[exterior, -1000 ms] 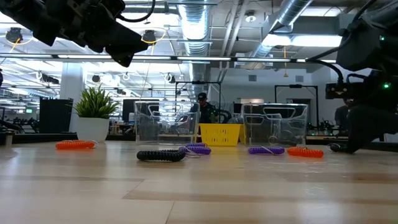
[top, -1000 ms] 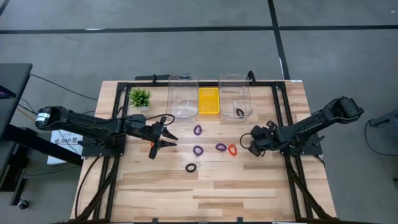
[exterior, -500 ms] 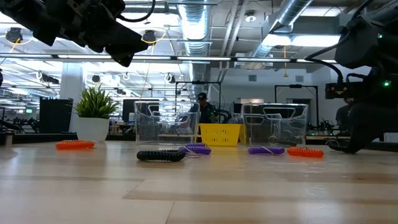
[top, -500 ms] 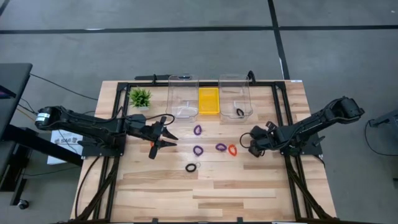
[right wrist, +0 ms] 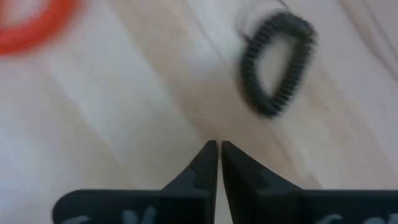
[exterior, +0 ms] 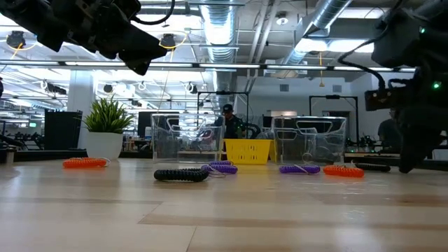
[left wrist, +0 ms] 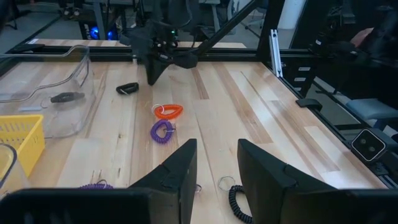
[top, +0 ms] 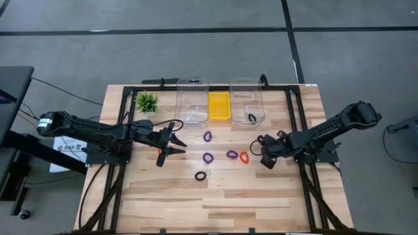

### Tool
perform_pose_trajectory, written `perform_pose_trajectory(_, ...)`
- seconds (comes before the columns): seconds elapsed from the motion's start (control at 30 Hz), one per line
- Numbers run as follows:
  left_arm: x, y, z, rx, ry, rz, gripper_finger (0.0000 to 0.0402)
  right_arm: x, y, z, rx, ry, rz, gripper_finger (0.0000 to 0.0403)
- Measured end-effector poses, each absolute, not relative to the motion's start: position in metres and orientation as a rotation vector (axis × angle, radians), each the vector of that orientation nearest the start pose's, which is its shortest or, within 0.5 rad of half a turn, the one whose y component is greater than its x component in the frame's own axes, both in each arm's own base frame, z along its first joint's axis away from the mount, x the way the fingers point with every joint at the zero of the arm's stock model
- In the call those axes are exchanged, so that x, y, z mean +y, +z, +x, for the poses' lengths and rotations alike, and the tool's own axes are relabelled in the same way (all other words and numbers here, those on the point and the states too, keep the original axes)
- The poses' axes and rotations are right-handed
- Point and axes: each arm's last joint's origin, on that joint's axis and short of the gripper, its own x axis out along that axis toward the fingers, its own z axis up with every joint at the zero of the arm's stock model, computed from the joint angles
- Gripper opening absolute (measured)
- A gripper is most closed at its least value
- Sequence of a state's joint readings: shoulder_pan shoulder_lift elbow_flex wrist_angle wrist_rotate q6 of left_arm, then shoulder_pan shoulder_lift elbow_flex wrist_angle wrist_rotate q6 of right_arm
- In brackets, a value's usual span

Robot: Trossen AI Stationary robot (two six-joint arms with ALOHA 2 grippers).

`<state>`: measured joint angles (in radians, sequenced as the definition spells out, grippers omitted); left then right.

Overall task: Sort spring keychains
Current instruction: Put the right black spring keychain into the right transparent bin

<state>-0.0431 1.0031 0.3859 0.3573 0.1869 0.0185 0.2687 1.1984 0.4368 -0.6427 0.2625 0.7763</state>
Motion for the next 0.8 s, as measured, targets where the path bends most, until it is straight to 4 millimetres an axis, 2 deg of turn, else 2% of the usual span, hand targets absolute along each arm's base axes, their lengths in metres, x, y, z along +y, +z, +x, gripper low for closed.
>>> perform_pose_trajectory(0.27, -0.0142, 0.2085, 0.2051, 0.258, -0.231, 0.000, 0.0113, 0.0354, 0.1315, 0.1627, 1.176, -0.463, 0.233, 0.0046)
perform_pose_trajectory(0.8, -0.0143, 0.2085, 0.2051, 0.258, -0.231, 0.000, 0.0113, 0.0336, 0.1329, 0.1635, 1.153, -0.471, 0.131, 0.0100)
